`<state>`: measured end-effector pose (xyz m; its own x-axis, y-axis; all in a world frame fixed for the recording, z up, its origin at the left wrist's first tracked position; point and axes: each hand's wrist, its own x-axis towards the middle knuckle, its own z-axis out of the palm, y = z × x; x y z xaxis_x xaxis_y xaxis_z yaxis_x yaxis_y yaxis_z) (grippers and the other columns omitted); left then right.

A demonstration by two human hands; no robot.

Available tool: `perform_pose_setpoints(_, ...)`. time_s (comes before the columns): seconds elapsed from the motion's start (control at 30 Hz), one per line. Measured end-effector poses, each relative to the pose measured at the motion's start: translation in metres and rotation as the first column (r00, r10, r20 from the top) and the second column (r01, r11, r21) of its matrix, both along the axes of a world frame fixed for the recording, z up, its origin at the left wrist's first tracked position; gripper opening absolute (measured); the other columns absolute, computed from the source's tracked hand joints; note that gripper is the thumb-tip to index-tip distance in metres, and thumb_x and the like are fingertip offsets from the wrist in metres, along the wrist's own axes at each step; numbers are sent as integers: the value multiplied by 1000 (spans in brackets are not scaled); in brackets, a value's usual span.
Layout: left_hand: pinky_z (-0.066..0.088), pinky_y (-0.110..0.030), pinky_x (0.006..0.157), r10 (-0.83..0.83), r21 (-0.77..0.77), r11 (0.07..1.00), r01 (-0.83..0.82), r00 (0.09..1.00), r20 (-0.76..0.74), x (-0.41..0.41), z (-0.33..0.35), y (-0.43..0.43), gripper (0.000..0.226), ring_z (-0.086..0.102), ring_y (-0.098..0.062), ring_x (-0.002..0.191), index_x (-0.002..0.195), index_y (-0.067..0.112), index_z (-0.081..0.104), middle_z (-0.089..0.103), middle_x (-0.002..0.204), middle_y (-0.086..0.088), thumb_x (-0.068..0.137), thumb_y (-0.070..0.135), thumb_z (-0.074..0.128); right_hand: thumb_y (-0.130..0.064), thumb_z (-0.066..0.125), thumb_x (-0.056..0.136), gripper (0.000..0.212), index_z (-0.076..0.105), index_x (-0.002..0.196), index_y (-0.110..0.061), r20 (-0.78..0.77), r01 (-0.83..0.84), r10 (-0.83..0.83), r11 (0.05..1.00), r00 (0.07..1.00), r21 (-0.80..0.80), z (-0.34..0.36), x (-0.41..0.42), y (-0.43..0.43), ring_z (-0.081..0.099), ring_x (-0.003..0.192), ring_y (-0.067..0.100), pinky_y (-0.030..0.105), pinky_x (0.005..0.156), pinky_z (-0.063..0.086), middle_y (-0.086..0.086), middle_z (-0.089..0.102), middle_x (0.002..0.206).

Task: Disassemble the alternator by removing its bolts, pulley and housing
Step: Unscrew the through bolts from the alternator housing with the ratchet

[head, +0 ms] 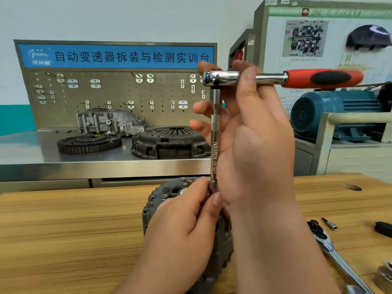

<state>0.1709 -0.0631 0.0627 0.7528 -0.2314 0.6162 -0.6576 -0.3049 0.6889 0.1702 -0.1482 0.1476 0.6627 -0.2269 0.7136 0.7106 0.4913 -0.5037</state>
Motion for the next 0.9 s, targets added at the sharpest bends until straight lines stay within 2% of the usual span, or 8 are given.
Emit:
perform_pose_setpoints(0.07,52,-50,76,3,0,1000,-3,1000,-18,2,1,0,27,64,-9,79,95,34,60,70,84,19,86,49,40,-23,40,103,15,53,107,-19,22,12,-11,1000,1000,-16,-1,0,0,60,63,14,26,55,51,7,71,104)
perform_pose_setpoints(0.13,52,-49,78,-1,1,1000,1,1000,-30,3,1,-1,25,65,-9,83,96,34,61,70,86,21,85,45,42,-19,44,101,11,54,103,-23,93,178,-172,982,981,-61,-3,0,1,57,61,16,26,55,50,4,69,98)
perform_pose_setpoints(0.27,52,-54,74,-21,-55,998,19,999,-40,3,0,-3,28,65,-17,79,92,35,64,70,80,15,78,49,45,-8,51,97,21,58,108,-24,328,532,-474,839,817,-113,-6,1,4,46,60,22,35,56,43,4,61,83)
perform_pose_setpoints(0.4,55,-26,71,-17,-71,997,12,998,-60,3,-2,0,19,62,4,70,79,44,59,67,73,24,76,56,44,-17,50,98,33,55,127,-33,182,345,-325,934,928,-96,-4,1,5,51,60,22,31,54,46,12,65,95)
perform_pose_setpoints(0.5,54,-43,78,-22,-14,1000,22,999,-45,1,-1,0,38,65,-8,82,92,40,61,70,82,18,80,65,35,-24,43,101,28,52,127,-26,66,135,-133,990,989,-36,-3,3,1,61,63,15,27,57,51,13,67,111)
perform_pose_setpoints(0.6,51,-45,81,18,30,999,-17,1000,-24,-1,2,-1,27,63,-4,87,97,42,58,68,88,27,85,53,36,-25,41,102,23,53,121,-23,36,11,-11,1000,999,-4,-3,3,-3,61,62,15,27,55,51,11,69,112)
perform_pose_setpoints(0.8,52,-43,78,61,52,997,-59,997,-49,-1,5,-3,26,62,2,84,99,41,54,66,86,36,81,49,38,-17,55,93,18,65,102,-28,186,238,-208,960,960,-151,-2,2,-5,58,71,16,25,60,51,7,66,107)
perform_pose_setpoints(0.9,51,-46,75,61,46,997,-59,997,-44,-2,4,-2,26,63,-5,78,94,39,57,69,80,23,82,53,39,-20,50,97,17,64,105,-26,129,161,-145,979,981,-128,-2,1,-3,60,68,15,24,56,51,2,66,108)
